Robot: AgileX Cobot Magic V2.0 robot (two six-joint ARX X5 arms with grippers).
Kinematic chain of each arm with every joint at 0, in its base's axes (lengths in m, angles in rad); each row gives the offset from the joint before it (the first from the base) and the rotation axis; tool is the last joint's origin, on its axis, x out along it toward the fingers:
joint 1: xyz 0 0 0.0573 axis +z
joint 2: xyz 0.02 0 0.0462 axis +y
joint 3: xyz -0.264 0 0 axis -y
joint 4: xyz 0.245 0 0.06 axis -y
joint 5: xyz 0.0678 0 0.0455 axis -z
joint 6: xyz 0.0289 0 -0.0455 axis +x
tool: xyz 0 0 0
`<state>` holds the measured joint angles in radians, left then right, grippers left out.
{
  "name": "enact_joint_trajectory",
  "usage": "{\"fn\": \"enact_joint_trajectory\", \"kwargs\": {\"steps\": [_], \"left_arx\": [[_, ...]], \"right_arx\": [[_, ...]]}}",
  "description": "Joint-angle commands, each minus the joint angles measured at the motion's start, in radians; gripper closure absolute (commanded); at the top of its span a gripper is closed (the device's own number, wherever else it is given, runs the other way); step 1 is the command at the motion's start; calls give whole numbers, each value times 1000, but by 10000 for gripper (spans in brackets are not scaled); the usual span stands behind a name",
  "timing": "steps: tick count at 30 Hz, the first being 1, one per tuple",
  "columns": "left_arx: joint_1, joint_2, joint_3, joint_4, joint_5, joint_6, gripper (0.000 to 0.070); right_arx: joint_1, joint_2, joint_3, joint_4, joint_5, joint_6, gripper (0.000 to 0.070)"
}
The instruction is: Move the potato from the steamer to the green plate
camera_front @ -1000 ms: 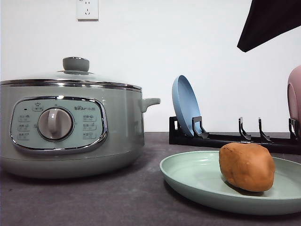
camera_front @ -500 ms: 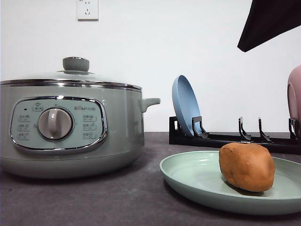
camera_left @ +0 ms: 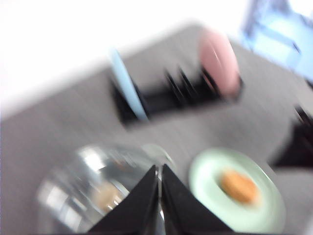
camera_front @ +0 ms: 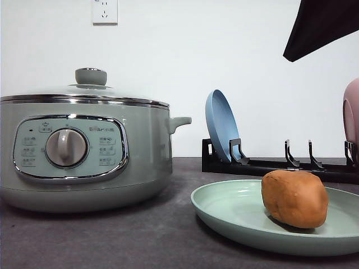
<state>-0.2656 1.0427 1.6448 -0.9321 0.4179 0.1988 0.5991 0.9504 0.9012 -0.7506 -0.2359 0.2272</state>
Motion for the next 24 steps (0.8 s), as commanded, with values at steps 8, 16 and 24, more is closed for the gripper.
{"fn": "enact_joint_trajectory", "kwargs": {"steps": [8, 16, 24], "left_arx": [[229, -347, -468, 511, -47, 25, 700], [319, -619, -924, 788, -211, -9, 700], [342, -810, -1240, 824, -322, -54, 700]], "right_arx": [[6, 7, 15, 10, 0, -10, 700], [6, 7, 15, 10, 0, -11, 700], [6, 7, 15, 10, 0, -11, 700]]}}
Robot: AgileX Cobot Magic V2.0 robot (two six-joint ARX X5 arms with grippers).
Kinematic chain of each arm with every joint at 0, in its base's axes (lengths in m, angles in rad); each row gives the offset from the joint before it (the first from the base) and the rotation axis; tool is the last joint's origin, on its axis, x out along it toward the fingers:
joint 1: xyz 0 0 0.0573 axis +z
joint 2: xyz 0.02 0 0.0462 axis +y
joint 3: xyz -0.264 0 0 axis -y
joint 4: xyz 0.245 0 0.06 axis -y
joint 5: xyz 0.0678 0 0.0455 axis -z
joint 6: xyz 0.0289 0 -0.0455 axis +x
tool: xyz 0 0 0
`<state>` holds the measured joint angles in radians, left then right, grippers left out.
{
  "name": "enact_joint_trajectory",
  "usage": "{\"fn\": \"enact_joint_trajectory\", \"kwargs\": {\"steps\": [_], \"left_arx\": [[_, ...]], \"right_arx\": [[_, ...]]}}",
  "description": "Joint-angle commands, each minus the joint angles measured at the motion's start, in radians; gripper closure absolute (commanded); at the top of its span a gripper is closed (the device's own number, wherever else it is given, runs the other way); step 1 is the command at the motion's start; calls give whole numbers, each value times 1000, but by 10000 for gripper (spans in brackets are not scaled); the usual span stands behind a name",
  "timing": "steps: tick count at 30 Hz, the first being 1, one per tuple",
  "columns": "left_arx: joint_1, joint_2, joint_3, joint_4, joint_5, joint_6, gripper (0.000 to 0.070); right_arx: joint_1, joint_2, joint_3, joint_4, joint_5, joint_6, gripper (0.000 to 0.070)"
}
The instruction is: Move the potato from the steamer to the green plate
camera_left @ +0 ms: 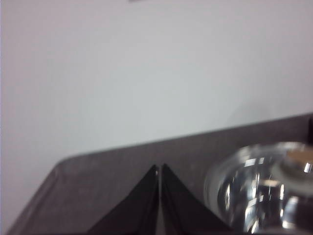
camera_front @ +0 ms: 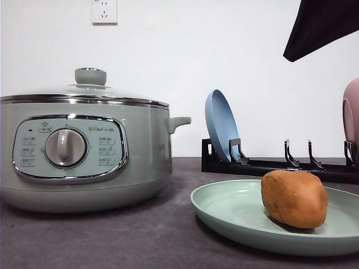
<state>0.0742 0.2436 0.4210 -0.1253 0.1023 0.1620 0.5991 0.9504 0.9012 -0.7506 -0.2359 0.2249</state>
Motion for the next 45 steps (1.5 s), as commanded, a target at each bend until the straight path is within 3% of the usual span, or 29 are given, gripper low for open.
{"fn": "enact_joint_trajectory", "kwargs": {"steps": [1, 10, 19, 27, 45], "left_arx": [[5, -33, -52, 19, -9, -18, 700], [9, -175, -273, 9, -9, -35, 700], [9, -241, -373, -5, -9, -44, 700], [9, -241, -395, -96, -9, -46, 700], [9, -241, -395, -85, -9, -54, 700]], "right_arx": [[6, 7, 15, 10, 0, -8, 700], [6, 7, 15, 10, 0, -8, 700], [6, 7, 15, 10, 0, -8, 700], [6, 7, 15, 10, 0, -8, 700], [6, 7, 15, 11, 0, -8, 700]]}}
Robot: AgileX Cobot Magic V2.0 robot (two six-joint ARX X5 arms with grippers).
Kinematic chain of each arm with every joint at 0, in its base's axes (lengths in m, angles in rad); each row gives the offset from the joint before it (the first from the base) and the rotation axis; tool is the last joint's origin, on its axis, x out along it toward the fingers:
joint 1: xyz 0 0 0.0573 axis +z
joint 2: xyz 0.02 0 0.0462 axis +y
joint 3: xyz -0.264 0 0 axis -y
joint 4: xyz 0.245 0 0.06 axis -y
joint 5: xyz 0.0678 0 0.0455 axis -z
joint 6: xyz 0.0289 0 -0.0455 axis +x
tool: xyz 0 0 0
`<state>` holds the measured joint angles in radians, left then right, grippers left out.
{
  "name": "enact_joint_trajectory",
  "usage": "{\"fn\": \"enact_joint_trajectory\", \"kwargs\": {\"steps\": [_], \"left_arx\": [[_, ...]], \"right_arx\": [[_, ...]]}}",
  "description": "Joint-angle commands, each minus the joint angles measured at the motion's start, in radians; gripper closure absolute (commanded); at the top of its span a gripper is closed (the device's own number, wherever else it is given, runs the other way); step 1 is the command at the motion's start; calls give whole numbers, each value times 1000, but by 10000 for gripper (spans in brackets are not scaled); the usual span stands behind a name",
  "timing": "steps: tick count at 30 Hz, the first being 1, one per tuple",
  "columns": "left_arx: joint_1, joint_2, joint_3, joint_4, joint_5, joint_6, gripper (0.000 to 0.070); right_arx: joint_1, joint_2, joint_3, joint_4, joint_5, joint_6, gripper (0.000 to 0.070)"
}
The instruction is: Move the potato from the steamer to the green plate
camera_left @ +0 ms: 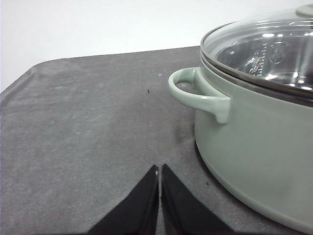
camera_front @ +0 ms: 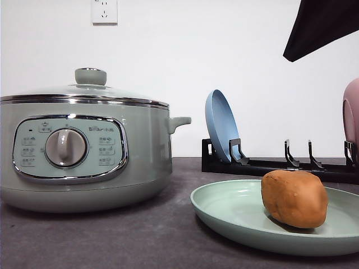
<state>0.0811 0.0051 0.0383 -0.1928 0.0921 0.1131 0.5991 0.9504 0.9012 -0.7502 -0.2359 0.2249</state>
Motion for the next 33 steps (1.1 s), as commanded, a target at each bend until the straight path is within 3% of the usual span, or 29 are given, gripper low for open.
{"fn": "enact_joint_trajectory", "kwargs": {"steps": [1, 12, 16, 24, 33], "left_arx": [[2, -2, -12, -17, 1, -6, 700], [2, -2, -12, -17, 1, -6, 700], [2, -2, -12, -17, 1, -6, 700], [2, -2, -12, -17, 1, -6, 700], [2, -2, -12, -17, 1, -5, 700]], "right_arx": [[6, 7, 15, 10, 0, -8, 700], [2, 0, 15, 9, 1, -9, 700], [-45, -39, 15, 35, 2, -76, 699], [-295, -208, -34, 241, 7, -108, 700], [-601, -490, -327, 556, 4, -160, 700]]}}
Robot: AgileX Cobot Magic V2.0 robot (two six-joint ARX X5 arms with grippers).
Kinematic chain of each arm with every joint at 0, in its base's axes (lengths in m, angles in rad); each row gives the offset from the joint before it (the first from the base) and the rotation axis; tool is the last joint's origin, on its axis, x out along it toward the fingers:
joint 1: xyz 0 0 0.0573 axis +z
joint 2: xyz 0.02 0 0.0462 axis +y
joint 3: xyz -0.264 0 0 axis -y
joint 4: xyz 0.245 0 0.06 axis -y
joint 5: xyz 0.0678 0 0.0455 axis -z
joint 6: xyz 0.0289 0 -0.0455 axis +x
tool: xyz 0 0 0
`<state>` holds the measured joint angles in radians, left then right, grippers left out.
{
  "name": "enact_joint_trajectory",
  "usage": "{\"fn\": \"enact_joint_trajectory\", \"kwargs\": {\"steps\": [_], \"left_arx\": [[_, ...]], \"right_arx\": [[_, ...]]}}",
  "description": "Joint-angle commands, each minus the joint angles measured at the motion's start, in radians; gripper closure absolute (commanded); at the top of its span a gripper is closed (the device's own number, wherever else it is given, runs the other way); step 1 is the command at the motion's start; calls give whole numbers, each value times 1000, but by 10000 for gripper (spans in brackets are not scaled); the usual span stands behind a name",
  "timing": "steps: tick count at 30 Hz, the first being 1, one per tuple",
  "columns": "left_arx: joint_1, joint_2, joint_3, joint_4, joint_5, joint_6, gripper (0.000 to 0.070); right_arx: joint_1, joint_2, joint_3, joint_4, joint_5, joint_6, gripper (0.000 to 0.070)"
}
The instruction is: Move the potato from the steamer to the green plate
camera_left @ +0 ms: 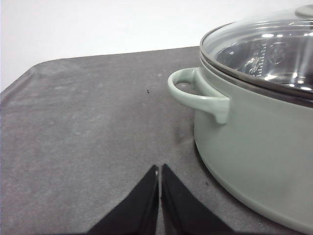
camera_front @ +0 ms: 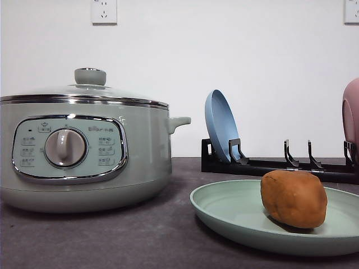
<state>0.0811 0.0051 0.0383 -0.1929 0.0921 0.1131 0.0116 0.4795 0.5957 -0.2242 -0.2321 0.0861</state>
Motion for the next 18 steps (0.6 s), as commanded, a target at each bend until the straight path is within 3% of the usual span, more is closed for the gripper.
{"fn": "enact_joint_trajectory", "kwargs": {"steps": [1, 8, 18], "left_arx": [[2, -2, -12, -17, 1, -5, 700], [2, -2, -12, -17, 1, -5, 700], [2, -2, -12, -17, 1, -5, 700]], "right_arx": [[-30, -47, -57, 58, 0, -24, 700], [-101, -267, -322, 186, 4, -27, 700], [-98, -462, -522, 194, 3, -15, 700]]}}
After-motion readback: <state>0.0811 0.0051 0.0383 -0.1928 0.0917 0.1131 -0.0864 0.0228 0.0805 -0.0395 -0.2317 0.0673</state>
